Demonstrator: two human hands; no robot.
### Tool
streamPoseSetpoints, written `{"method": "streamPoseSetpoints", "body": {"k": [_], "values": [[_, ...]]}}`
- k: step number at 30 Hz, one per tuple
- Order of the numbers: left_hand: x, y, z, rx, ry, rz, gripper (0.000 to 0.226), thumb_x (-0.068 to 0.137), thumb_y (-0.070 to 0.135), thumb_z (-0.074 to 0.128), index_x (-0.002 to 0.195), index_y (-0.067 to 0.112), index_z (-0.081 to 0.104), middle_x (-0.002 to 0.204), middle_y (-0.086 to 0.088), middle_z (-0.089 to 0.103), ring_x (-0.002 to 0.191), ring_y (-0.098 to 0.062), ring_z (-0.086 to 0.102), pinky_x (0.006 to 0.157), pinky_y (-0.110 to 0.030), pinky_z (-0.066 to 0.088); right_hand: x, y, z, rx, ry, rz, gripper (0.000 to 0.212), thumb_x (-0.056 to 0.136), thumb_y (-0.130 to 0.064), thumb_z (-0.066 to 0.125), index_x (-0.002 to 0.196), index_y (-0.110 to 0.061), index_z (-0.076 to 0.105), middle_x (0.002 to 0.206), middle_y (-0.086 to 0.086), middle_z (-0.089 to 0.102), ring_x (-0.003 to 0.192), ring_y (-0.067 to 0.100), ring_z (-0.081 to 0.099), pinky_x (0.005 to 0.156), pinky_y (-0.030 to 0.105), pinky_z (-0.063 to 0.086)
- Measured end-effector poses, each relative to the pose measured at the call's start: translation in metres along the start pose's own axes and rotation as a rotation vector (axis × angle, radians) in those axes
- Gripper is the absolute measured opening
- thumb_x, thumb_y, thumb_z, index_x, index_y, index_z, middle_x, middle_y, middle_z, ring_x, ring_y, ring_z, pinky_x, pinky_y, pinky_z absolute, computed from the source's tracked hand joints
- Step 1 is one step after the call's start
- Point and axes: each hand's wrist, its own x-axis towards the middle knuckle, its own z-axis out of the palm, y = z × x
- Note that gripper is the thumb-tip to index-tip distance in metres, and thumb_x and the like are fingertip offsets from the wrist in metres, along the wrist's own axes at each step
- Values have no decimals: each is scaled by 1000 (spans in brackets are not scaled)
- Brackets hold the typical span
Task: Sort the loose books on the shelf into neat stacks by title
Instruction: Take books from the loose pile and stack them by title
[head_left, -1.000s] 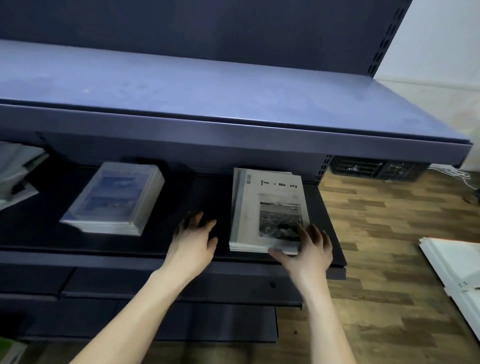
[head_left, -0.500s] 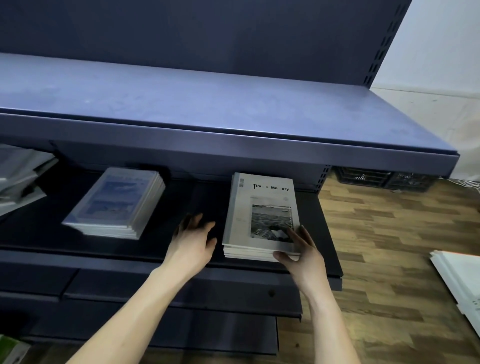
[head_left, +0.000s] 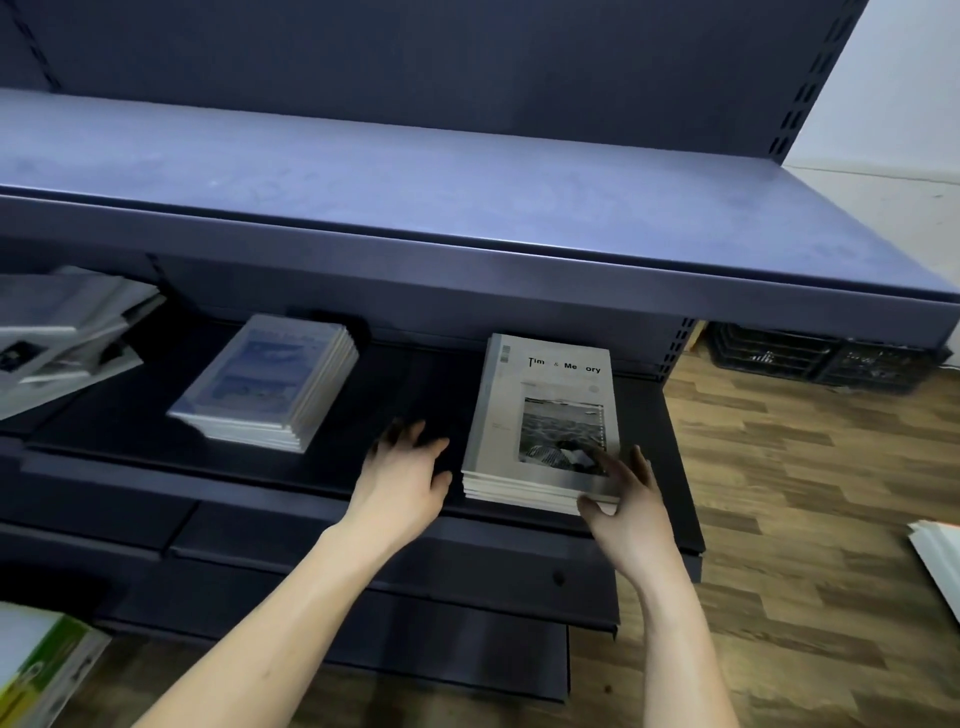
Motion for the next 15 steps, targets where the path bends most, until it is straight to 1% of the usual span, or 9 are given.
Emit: {"method": "streamPoseSetpoints", "body": {"k": [2, 3, 4, 6, 7, 8, 10, 12, 15], "values": [[-1, -2, 1, 16, 7, 1, 50, 98, 38, 48, 147, 31, 39, 159, -3, 23, 146, -29, 17, 117, -45, 25, -3, -8, 6, -18, 62, -32, 56, 89, -21, 70, 141, -30, 53, 164, 6, 19, 154, 23, 7, 121, 41, 22], [-2, -3, 1, 17, 9, 3, 50, 98, 38, 48, 147, 31, 39, 159, -3, 24, 146, -29, 18, 117, -45, 24, -5, -14, 9, -1, 86, -49, 50, 89, -24, 70, 137, -28, 57, 163, 5, 26, 153, 23, 13, 121, 41, 24], [-3, -5, 1, 13, 9, 3, 50, 98, 38, 47, 147, 30, 39, 159, -4, 24, 146, -30, 19, 117, -45, 25, -7, -20, 13, 22, 98, -67, 46, 90, -27, 70, 134, -26, 59, 159, 4, 33, 151, 24, 22, 119, 41, 29], [-4, -11, -1, 14, 33, 5, 50, 98, 38, 48, 147, 30, 39, 158, -5, 26, 146, -31, 19, 117, -45, 24, -10, -34, 21, 54, 84, -89, 45, 91, -32, 69, 134, -22, 60, 150, 1, 47, 141, 22, 40, 114, 35, 36], [-6, -14, -3, 23, 62, 7, 50, 98, 38, 48, 146, 30, 41, 157, -5, 28, 146, -32, 17, 117, -45, 22, -11, -42, 26, 53, 73, -99, 45, 92, -34, 68, 134, -21, 60, 147, 0, 50, 139, 21, 43, 111, 31, 36], [-9, -18, -6, 36, 97, 7, 49, 97, 37, 49, 145, 30, 43, 156, -6, 30, 147, -34, 14, 118, -46, 19, -12, -49, 31, 51, 67, -105, 45, 93, -36, 66, 134, -21, 59, 145, -1, 51, 139, 19, 43, 109, 28, 35], [-15, -27, -11, 50, 179, 11, 47, 94, 34, 54, 140, 27, 50, 153, -10, 34, 147, -37, 10, 118, -50, 15, -15, -64, 42, 63, 70, -120, 47, 93, -40, 64, 136, -23, 58, 146, -2, 51, 139, 17, 42, 108, 27, 35], [-22, -41, -16, 64, 245, 17, 44, 91, 32, 59, 134, 23, 57, 148, -14, 41, 146, -40, 14, 116, -53, 16, -19, -81, 57, 93, 60, -144, 50, 93, -45, 62, 138, -25, 55, 148, -2, 49, 139, 16, 42, 113, 34, 36], [-34, -68, -23, 79, 263, -4, 44, 89, 33, 60, 132, 21, 58, 145, -16, 44, 145, -40, 16, 116, -55, 16, -27, -111, 85, 82, 1, -194, 57, 94, -51, 58, 144, -26, 49, 153, -3, 43, 145, 17, 34, 117, 42, 34]]}}
